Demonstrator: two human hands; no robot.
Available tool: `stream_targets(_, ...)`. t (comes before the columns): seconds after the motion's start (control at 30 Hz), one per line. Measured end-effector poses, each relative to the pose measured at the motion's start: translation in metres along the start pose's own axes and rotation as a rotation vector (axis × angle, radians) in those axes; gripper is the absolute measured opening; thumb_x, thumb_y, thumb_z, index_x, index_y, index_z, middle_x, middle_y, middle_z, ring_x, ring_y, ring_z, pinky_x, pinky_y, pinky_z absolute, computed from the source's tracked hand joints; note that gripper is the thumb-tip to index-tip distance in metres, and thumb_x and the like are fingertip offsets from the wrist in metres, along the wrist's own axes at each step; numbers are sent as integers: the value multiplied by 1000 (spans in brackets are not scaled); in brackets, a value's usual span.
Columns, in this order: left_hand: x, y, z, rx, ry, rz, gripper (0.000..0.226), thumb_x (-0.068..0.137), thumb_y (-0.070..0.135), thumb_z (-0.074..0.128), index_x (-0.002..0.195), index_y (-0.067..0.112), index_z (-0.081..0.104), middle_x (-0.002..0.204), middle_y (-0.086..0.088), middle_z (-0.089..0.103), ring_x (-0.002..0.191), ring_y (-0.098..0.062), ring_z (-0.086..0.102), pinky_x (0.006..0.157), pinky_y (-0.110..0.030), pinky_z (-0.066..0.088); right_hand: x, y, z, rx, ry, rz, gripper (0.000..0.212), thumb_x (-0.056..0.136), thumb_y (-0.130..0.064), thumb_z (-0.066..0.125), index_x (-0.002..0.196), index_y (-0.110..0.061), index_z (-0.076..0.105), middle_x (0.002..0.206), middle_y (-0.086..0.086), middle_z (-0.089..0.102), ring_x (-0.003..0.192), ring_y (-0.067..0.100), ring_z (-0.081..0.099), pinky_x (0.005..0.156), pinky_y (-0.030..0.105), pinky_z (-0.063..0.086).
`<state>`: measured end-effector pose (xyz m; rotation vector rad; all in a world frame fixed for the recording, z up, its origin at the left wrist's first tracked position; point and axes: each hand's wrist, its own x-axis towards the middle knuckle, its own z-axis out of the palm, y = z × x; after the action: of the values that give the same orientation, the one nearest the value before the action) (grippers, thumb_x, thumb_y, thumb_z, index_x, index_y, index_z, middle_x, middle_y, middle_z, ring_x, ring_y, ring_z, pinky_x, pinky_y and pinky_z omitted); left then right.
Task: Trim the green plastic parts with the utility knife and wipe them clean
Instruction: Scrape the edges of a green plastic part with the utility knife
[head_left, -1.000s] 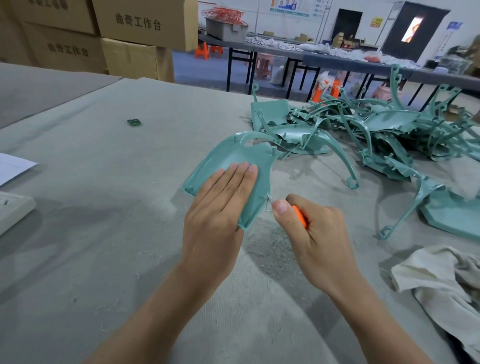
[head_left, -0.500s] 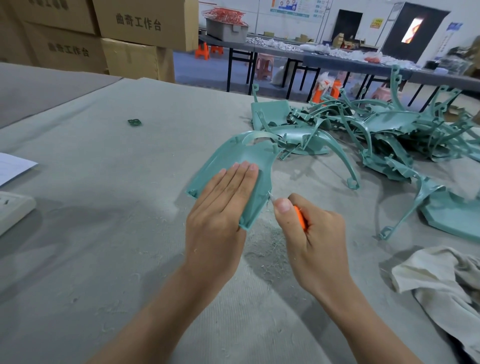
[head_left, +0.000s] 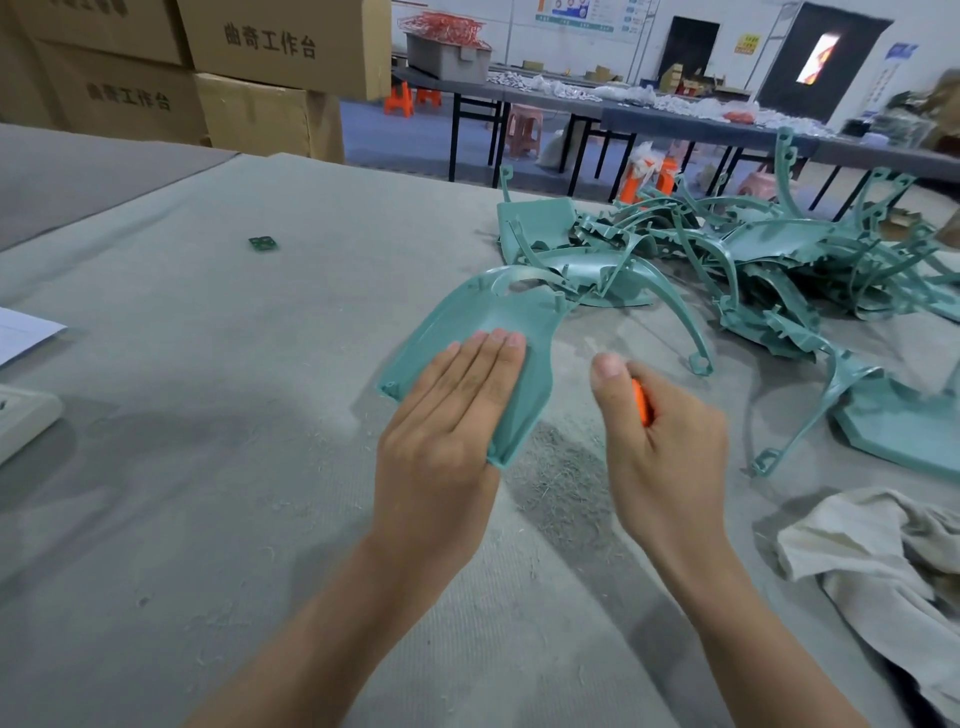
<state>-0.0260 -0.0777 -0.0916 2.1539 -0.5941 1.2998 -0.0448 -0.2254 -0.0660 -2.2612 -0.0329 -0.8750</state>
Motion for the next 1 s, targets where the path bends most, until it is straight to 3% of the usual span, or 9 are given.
stream_targets(0.17,-1,-5,0,29,-27,-24,55,73,-23,60,124,-3,59,127,-14,61,120,-27,58,106,-39,40,-4,-4,-2,159,-67,-125,55,96,-69,28,59,-28,25,50,-5,25,43,8,27,46,16,18)
stream_targets(0.37,-1,-6,1,0,14,18,36,88,-9,55,123,-5,60,127,-15,61,120,-28,58,105,-41,42,-8,-7,0,108,-189,-158,71,91,-76,27,58,-13,36,47,1,31,42,16,32,44,37,29)
stream_targets(0.53,-2,-9,2,-21,20,23,34,89,-8,55,123,-5,60,127,-15,61,121,-27,58,105,-43,42,-8,-10,-1,97,-219,-120,63,91,-67,35,58,-14,34,47,2,30,44,22,33,46,39,31)
stream_targets(0.7,-3,-11,3,-26,9,-1,49,76,-18,57,123,-6,60,129,-14,59,121,-26,57,107,-41,40,-12,-16,2,42,-183,-98,61,91,-67,34,58,-15,35,46,-4,27,42,18,32,45,35,28)
stream_targets(0.83,-4,-8,4,-29,58,46,35,94,-11,41,123,-6,59,128,-14,60,121,-26,57,107,-39,41,-7,-11,4,15,-135,-35,62,91,-69,32,57,-17,36,44,-2,32,41,15,33,46,32,27)
stream_targets(1.0,-3,-3,4,-63,65,40,45,91,-13,30,124,-5,58,127,-15,61,123,-26,56,107,-41,42,-1,-4,1,150,-38,30,58,94,-67,33,58,-22,26,49,-3,25,44,9,25,47,22,18)
